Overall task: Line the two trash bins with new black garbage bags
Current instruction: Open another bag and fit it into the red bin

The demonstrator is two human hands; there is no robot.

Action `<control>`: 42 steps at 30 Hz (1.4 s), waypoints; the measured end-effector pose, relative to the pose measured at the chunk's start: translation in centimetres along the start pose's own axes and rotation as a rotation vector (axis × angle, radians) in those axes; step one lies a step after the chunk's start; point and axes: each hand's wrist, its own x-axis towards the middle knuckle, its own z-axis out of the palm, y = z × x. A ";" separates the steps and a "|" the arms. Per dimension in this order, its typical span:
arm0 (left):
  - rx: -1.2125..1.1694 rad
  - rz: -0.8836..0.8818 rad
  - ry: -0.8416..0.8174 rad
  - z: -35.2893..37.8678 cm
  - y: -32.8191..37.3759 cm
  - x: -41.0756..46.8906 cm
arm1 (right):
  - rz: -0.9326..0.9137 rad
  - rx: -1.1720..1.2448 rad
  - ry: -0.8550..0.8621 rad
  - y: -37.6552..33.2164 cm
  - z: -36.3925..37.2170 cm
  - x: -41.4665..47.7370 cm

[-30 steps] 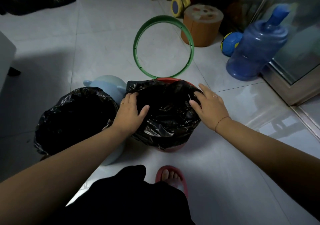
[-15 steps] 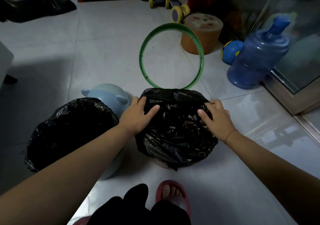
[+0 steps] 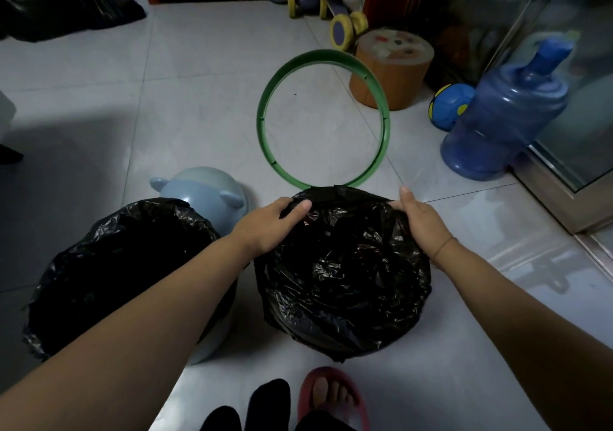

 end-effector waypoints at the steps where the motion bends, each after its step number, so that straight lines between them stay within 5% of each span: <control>1: -0.043 -0.016 -0.029 -0.2 0.0 0.4 | 0.061 0.057 -0.036 0.1 0.0 0.3; 7: -0.365 -0.148 -0.097 -0.1 -0.5 1.1 | 0.208 0.208 -0.046 0.4 0.0 1.1; 15: 0.124 0.017 0.173 0.3 0.8 0.2 | 0.211 0.124 -0.209 0.2 -0.4 1.1; 22: 0.144 0.229 0.180 0.8 2.8 2.3 | -0.081 -0.334 -0.129 -3.3 0.8 2.4; 28: 0.211 0.042 0.103 1.1 3.4 3.3 | 0.070 -0.304 -0.122 -3.4 1.8 4.4; 34: -0.083 -0.233 -0.011 0.1 2.8 4.5 | 0.214 -0.216 -0.168 -3.6 2.4 5.1; 42: -0.627 -0.337 -0.015 0.1 0.0 1.5 | 0.315 0.189 -0.268 0.2 -0.5 2.5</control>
